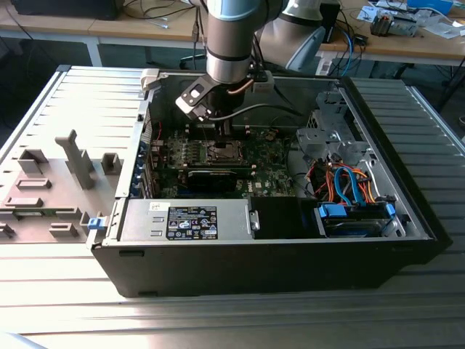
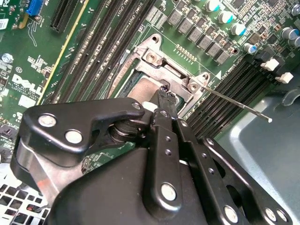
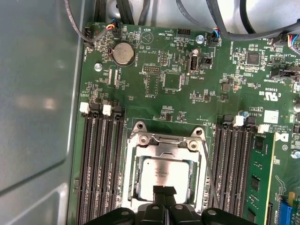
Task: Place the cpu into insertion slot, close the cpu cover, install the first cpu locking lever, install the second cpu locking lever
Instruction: 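Close the cpu cover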
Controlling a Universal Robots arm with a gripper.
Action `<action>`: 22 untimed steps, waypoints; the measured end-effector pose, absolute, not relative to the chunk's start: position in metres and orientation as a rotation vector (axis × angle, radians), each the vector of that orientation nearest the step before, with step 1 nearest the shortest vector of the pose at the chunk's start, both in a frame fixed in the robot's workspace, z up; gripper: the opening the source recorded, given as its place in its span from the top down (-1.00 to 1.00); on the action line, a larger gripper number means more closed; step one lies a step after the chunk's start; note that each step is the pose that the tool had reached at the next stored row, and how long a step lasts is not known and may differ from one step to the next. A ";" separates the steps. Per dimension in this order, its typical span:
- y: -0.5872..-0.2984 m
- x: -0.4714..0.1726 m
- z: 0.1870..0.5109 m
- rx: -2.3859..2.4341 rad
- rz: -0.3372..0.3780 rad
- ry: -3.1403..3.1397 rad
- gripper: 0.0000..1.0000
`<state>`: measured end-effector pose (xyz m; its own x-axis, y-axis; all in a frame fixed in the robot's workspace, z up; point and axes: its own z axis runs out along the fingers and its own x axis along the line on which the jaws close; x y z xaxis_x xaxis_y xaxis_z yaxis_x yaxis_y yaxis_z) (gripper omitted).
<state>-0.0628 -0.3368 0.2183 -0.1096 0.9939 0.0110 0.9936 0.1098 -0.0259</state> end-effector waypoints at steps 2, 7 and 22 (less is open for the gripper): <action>-0.337 -0.062 0.218 -2.079 0.019 -2.321 0.79; -0.337 -0.060 0.218 -2.079 0.019 -2.321 0.79; -0.337 -0.056 0.222 -2.079 0.019 -2.321 0.79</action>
<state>-0.0563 -0.3368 0.2216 -0.1096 0.9939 0.0110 0.9936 0.1099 -0.0259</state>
